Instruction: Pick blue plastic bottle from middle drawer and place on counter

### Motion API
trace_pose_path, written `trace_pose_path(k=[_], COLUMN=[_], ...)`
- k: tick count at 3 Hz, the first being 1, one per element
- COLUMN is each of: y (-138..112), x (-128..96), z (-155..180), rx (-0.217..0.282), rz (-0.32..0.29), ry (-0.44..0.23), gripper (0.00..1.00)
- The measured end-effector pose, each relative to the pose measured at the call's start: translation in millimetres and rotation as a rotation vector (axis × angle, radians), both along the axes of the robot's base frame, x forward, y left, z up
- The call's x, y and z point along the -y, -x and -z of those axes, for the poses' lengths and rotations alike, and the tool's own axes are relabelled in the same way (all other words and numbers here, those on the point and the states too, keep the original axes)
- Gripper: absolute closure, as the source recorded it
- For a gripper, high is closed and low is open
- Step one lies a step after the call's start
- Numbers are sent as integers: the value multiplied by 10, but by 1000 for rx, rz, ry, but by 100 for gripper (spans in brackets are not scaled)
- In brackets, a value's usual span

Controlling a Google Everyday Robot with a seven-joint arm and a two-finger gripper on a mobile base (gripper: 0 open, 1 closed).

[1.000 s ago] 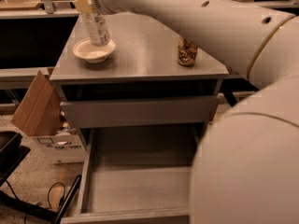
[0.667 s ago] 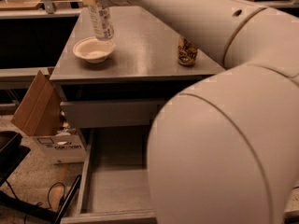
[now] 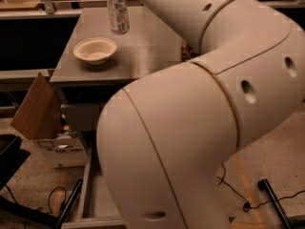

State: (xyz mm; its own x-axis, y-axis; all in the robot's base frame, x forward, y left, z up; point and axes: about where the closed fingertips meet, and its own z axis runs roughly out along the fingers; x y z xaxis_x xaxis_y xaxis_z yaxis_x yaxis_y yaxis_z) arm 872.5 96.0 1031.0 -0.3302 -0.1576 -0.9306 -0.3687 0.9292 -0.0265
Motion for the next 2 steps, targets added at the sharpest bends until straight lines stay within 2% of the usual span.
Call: trace_pose_path(k=[1,2], y=[-180,-343], x=[143,147], z=[109,241], rx=[-2,19], rz=[68,85], ry=[-27,-46], gripper=[100,100])
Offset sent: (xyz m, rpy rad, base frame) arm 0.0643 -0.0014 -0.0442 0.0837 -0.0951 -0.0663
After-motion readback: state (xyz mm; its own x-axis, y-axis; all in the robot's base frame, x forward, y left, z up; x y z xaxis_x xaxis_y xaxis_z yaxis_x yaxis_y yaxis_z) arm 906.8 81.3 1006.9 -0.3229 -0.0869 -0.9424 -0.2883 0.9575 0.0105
